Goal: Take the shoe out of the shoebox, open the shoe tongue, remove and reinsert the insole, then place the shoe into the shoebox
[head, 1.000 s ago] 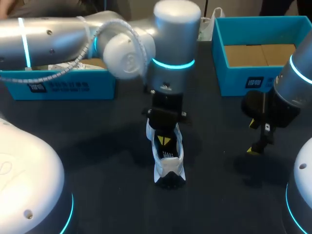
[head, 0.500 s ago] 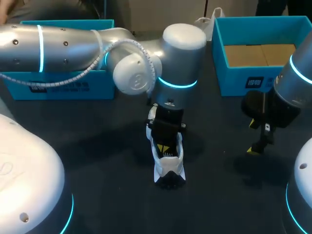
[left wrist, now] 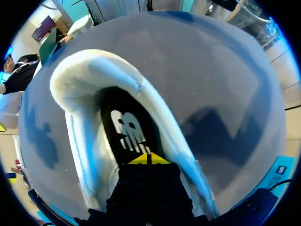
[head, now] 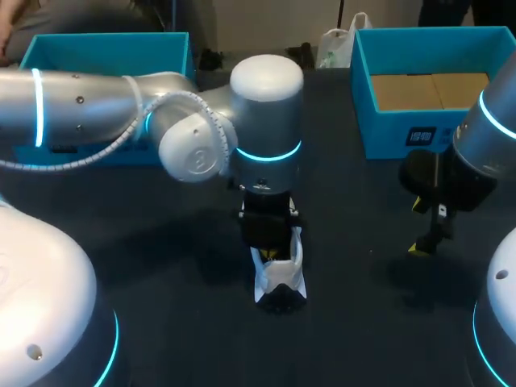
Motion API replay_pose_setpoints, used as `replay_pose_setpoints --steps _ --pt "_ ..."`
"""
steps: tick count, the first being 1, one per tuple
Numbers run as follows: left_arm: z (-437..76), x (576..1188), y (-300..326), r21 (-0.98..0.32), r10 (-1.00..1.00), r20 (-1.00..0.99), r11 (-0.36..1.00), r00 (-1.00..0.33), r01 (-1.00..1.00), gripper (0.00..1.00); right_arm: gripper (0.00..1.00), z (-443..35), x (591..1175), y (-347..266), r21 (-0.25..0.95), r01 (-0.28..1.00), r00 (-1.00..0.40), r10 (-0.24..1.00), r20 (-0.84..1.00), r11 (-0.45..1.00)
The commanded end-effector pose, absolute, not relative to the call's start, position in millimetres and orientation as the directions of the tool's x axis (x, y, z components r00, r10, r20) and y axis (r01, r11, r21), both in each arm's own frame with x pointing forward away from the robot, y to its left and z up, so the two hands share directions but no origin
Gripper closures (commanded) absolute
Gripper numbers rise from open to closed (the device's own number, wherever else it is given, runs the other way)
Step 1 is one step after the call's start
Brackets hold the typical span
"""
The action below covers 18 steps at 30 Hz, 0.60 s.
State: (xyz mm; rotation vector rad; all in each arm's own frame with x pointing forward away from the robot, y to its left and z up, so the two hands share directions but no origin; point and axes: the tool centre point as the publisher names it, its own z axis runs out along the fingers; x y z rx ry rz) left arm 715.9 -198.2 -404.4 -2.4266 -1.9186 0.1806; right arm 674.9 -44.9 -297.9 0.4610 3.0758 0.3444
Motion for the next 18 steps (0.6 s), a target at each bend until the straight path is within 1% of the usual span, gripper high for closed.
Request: replay_pose_setpoints --steps 1,6,10,14,18 --pt "-393.7 713.8 -198.5 -0.085 0.967 -0.096 -0.244 0.236 0.966 1.0 0.0 -298.2 673.9 -44.8 0.217 0.288 -0.956 0.291 0.018 0.933" --pt "-374.7 711.1 -197.3 -0.074 0.963 -0.101 -0.26 0.252 0.963 1.0 0.0 -298.2 673.9 -44.8 0.217 0.288 -0.956 0.291 0.018 0.933" --pt "-364.0 712.6 -192.4 -0.049 0.97 -0.037 -0.243 0.242 0.969 1.0 0.0 -298.2 673.9 -44.8 0.217 0.288 -0.956 0.291 0.018 0.933" --pt "-366.2 712.6 -183.1 -0.024 0.977 -0.015 -0.214 0.213 0.977 1.0 0.0 -298.2 673.9 -44.8 0.217 0.288 -0.956 0.291 0.018 0.933" --pt "-380.7 714.5 -183.6 -0.034 0.981 0.019 -0.192 0.193 0.981 1.0 0.0 -298.2 673.9 -44.8 0.217 0.288 -0.956 0.291 0.018 0.933"
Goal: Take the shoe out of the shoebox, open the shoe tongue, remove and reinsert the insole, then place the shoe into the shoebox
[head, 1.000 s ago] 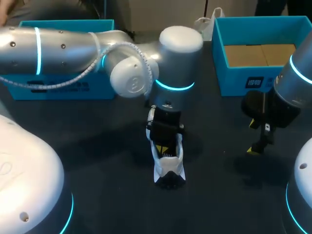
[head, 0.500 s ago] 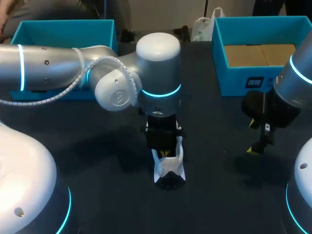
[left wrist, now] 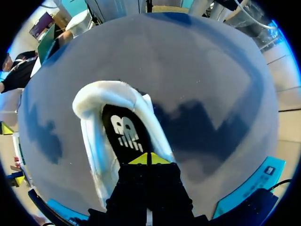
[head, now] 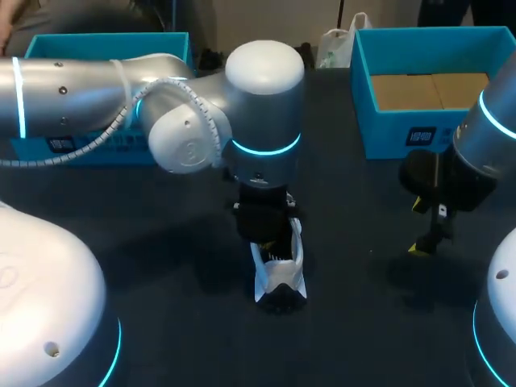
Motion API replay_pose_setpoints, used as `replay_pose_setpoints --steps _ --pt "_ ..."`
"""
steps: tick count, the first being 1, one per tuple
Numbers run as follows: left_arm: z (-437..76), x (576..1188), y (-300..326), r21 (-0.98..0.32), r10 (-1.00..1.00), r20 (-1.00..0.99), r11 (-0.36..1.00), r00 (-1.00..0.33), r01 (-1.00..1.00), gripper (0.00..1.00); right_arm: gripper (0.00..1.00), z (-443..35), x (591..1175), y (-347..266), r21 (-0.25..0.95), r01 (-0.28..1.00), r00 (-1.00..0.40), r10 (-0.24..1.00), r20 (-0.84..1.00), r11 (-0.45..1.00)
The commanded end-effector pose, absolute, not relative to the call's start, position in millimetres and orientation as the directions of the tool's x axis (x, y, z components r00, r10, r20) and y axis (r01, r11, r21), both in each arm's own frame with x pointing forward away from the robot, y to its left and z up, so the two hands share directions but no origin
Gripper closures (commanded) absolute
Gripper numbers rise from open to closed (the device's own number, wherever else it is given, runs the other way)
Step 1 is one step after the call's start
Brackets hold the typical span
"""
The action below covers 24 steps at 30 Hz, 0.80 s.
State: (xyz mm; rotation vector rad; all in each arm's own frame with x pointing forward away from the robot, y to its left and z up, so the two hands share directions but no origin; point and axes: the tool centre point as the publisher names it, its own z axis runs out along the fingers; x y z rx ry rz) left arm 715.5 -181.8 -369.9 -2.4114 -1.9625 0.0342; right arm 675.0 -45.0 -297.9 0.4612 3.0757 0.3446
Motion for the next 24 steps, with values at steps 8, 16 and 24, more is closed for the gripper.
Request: replay_pose_setpoints --steps 8,16,24 --pt "-410.1 712.4 -184.5 0.004 0.988 -0.003 -0.153 0.153 0.988 1.0 0.0 -298.2 673.9 -44.8 0.217 0.288 -0.956 0.291 0.018 0.933" --pt "-419.8 717.1 -188.4 -0.015 0.991 -0.033 -0.131 0.131 0.991 1.0 0.0 -298.2 673.9 -44.8 0.217 0.288 -0.956 0.291 0.018 0.933" --pt "-399.0 717.5 -190.4 -0.017 0.986 -0.113 -0.124 0.121 0.992 1.0 0.0 -298.2 673.9 -44.8 0.217 0.288 -0.956 0.291 0.018 0.933"
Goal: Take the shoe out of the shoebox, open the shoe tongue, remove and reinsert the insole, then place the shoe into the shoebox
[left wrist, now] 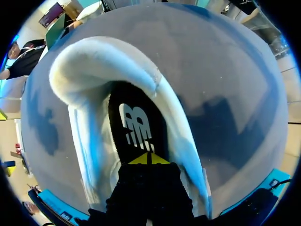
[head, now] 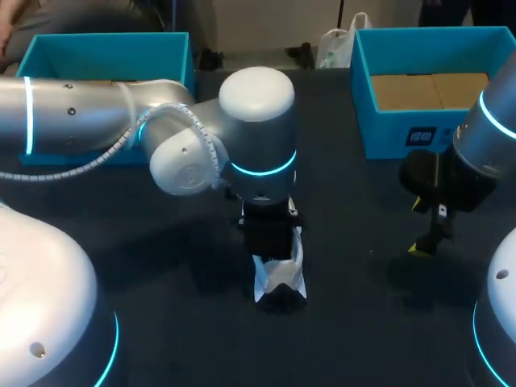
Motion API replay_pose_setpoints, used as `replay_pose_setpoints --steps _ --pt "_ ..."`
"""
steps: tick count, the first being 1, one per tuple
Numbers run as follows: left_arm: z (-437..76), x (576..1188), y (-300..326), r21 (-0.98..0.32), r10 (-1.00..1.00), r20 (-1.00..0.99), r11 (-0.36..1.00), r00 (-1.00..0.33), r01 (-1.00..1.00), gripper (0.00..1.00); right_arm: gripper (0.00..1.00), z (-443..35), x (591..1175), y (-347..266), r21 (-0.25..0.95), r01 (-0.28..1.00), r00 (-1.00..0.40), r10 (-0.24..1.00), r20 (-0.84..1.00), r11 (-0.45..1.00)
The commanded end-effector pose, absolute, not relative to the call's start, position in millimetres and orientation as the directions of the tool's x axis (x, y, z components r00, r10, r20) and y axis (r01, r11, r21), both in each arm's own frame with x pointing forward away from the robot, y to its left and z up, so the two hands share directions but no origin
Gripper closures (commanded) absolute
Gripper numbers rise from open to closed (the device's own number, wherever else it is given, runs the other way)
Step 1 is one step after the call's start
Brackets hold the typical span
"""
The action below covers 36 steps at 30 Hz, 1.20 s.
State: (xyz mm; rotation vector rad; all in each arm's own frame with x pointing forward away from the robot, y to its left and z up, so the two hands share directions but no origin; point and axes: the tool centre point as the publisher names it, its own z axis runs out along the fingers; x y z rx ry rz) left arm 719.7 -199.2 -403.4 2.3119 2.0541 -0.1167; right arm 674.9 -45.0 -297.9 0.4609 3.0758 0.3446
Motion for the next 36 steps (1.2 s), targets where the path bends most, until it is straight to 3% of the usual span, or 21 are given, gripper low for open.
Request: replay_pose_setpoints --steps 1,11,17,26,36 --pt "-398.5 717.4 -190.5 -0.019 0.986 -0.114 -0.125 0.122 0.992 1.0 0.0 -298.2 673.9 -44.8 0.217 0.288 -0.956 0.291 0.018 0.933" --pt "-364.7 680.5 -194.3 -0.077 0.978 -0.091 -0.196 0.189 0.978 1.0 0.0 -298.2 673.9 -44.8 0.217 0.288 -0.956 0.291 0.018 0.933" --pt "-382.4 671.7 -199.8 -0.095 0.981 -0.024 -0.196 0.194 0.976 1.0 0.0 -298.2 673.9 -44.8 0.217 0.288 -0.956 0.291 0.018 0.933" --pt "-419.7 677.8 -199.5 -0.028 0.994 0.005 -0.108 0.108 0.994 1.0 0.0 -298.2 673.9 -44.8 0.217 0.288 -0.956 0.291 0.018 0.933" --pt "-408.9 689.0 -208.0 -0.054 0.995 -0.075 -0.069 0.065 0.996 1.0 0.0 -298.2 673.9 -44.8 0.217 0.288 -0.956 0.291 0.018 0.933"
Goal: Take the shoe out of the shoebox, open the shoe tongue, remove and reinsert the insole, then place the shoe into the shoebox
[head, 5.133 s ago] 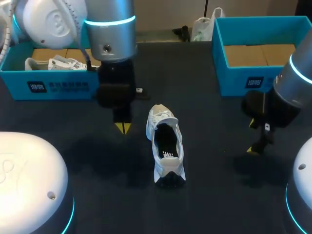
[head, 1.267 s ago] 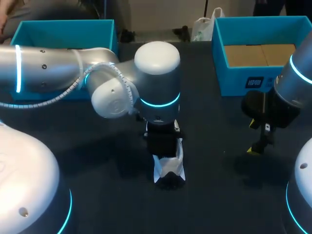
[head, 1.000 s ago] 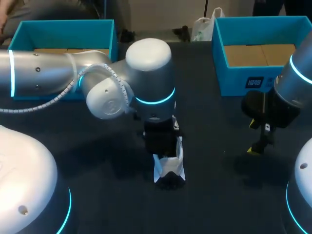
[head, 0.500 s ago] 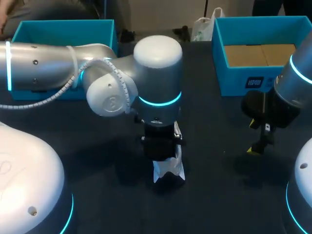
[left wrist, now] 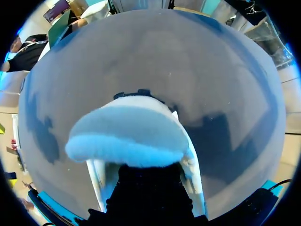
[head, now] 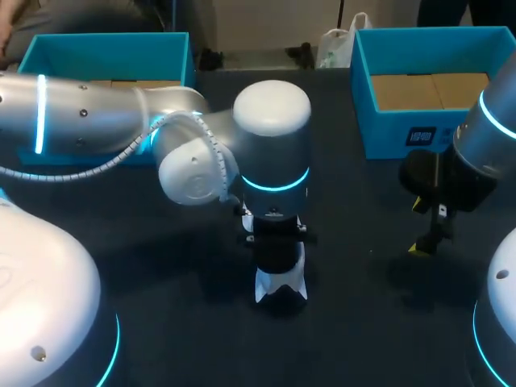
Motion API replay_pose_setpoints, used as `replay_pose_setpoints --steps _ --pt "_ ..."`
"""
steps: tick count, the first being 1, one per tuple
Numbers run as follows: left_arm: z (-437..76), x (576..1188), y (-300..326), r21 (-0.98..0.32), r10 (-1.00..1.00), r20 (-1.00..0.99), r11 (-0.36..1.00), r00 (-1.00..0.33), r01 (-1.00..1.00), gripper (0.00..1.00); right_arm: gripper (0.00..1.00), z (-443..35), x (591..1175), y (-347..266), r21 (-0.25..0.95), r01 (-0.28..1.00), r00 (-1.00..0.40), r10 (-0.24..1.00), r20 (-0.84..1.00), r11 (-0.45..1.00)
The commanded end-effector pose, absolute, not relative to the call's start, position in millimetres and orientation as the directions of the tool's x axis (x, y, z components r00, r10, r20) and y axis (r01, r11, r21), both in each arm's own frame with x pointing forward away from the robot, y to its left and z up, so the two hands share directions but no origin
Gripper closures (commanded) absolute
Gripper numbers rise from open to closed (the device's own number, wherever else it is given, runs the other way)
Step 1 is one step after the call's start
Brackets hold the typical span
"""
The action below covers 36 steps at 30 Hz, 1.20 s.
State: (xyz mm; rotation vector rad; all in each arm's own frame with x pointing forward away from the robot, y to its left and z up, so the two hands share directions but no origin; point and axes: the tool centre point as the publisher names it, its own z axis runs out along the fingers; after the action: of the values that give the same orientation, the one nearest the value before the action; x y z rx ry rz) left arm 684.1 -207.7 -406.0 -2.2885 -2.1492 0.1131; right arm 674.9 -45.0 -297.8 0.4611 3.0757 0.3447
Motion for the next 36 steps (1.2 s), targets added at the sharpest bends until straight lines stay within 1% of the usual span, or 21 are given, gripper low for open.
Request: replay_pose_setpoints --steps 1,7,12,20,30,31,32,33,35,36 --pt "-404.3 688.9 -207.5 -0.057 0.994 -0.081 -0.074 0.069 0.996 1.0 0.0 -298.2 673.9 -44.8 0.217 0.288 -0.956 0.291 0.018 0.933" --pt "-376.7 689.9 -206.7 -0.016 0.99 -0.118 -0.083 0.081 0.996 1.0 0.0 -298.2 673.9 -44.8 0.217 0.288 -0.956 0.291 0.018 0.933" --pt "-364.3 699.0 -216.3 0.031 0.985 -0.16 -0.053 0.057 0.998 1.0 0.0 -298.2 673.9 -44.8 0.217 0.288 -0.956 0.291 0.018 0.933" --pt "-363.8 705.2 -216.5 0.078 0.99 -0.14 0.009 0.003 0.997 1.0 0.0 -298.2 673.9 -44.8 0.217 0.288 -0.956 0.291 0.018 0.933" --pt "-365.4 720.0 -211.0 0.102 0.995 -0.08 0.07 -0.062 0.992 1.0 0.0 -298.2 673.9 -44.8 0.217 0.288 -0.956 0.291 0.018 0.933" --pt "-365.7 720.9 -209.3 0.095 0.995 -0.071 0.075 -0.068 0.993 0.9 0.0 -298.2 673.9 -44.8 0.217 0.288 -0.956 0.291 0.018 0.933" --pt "-366.3 722.0 -207.6 0.095 0.995 -0.07 0.076 -0.069 0.993 0.75 0.0 -298.2 673.9 -44.8 0.217 0.288 -0.956 0.291 0.018 0.933" --pt "-367.3 723.1 -206.1 0.097 0.995 -0.067 0.077 -0.071 0.992 0.54 0.0 -298.2 673.9 -44.8 0.217 0.288 -0.956 0.291 0.018 0.933" --pt "-369.4 724.4 -204.4 0.098 0.996 -0.057 0.078 -0.073 0.992 0.22 0.0 -298.2 673.9 -44.8 0.217 0.288 -0.956 0.291 0.018 0.933" --pt "-370.0 724.6 -203.7 0.099 0.996 -0.056 0.078 -0.072 0.992 0.07 0.0 -298.2 673.9 -44.8 0.217 0.288 -0.956 0.291 0.018 0.933"
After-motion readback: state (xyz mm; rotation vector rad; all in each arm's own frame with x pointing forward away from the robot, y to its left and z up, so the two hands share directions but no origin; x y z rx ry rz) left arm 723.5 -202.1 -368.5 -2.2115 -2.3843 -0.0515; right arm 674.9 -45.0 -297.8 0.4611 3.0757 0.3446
